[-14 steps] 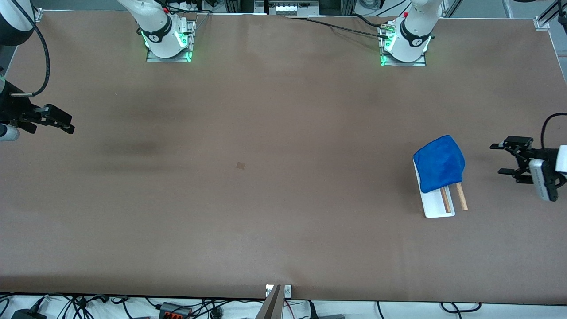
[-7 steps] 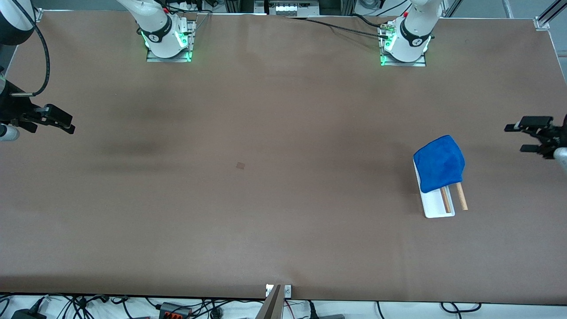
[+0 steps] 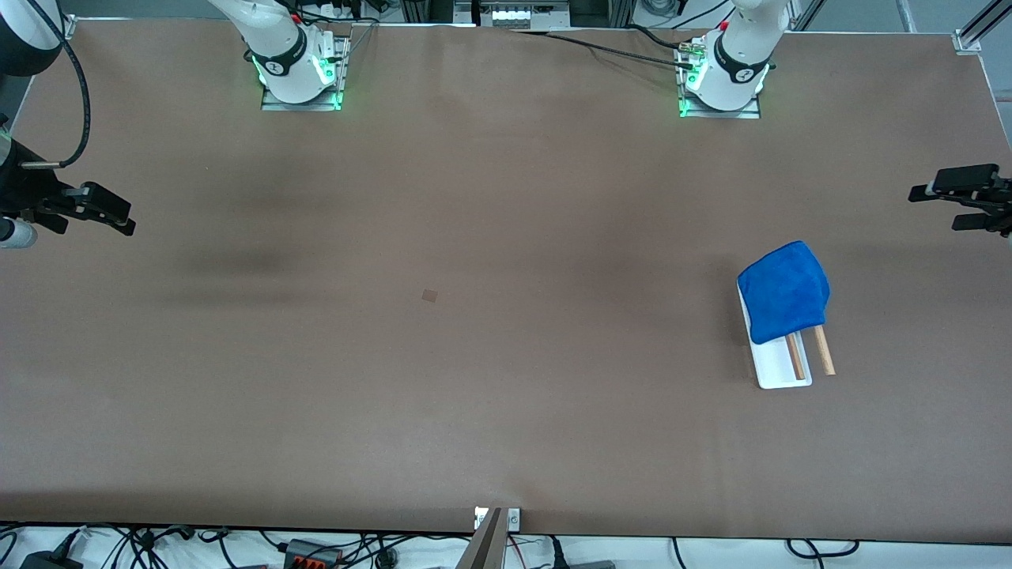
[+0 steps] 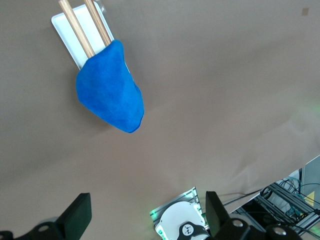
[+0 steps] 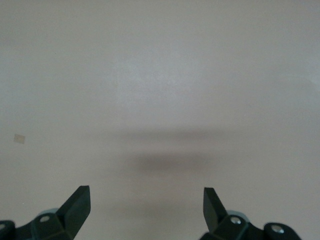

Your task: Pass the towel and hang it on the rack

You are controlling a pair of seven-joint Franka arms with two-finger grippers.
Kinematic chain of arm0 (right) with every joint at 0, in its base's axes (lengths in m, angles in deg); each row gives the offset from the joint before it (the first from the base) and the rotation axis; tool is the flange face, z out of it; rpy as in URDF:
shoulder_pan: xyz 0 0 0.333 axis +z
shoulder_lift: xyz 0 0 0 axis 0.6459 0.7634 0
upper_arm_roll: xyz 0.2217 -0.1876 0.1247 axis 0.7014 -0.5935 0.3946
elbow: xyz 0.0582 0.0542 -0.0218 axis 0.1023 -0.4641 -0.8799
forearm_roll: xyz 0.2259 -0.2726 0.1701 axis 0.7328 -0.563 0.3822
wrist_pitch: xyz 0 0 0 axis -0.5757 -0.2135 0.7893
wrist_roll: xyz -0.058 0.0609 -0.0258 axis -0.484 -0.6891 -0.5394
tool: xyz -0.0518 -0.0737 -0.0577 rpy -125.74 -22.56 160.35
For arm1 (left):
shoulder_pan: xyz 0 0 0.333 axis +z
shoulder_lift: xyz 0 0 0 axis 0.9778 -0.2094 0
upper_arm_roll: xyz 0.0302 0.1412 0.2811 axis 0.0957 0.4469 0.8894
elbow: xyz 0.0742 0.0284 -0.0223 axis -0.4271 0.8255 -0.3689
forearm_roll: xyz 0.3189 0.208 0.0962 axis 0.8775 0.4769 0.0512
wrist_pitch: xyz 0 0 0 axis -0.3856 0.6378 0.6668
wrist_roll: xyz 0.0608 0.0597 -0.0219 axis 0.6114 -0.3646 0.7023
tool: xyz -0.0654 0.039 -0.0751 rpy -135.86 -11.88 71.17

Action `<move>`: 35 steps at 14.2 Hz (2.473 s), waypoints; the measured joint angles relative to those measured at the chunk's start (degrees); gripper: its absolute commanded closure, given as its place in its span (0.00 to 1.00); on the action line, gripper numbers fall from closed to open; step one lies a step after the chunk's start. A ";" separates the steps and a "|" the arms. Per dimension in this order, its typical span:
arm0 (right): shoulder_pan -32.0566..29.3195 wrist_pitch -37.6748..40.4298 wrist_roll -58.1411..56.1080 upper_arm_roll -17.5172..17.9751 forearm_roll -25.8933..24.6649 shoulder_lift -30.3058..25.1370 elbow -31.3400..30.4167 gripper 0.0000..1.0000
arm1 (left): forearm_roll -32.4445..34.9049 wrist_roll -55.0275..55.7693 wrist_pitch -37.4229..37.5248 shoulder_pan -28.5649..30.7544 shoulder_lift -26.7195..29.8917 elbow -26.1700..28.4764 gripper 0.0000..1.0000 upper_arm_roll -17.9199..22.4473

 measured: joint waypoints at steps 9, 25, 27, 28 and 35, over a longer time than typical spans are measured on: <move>0.02 2.30 -0.02 0.03 0.00 -0.74 -0.01 0.00 | 5.57 3.14 1.71 -6.67 0.41 0.09 0.00 -1.60; 0.02 2.09 -0.02 0.10 0.00 -0.69 -0.09 0.00 | 8.86 38.27 -17.43 -11.41 22.56 23.53 0.00 0.14; 0.02 2.08 -0.02 0.10 0.00 -0.69 -0.10 0.00 | 5.87 38.02 -17.88 -11.63 22.96 24.45 0.00 0.20; 0.02 2.04 -0.02 0.10 0.00 -0.68 -0.10 0.00 | 4.93 36.99 -18.11 -11.66 23.00 24.72 0.00 0.61; 0.02 1.49 -0.02 0.10 0.00 -0.67 -0.25 0.00 | 1.98 29.30 -19.77 -12.51 24.95 28.31 0.00 4.97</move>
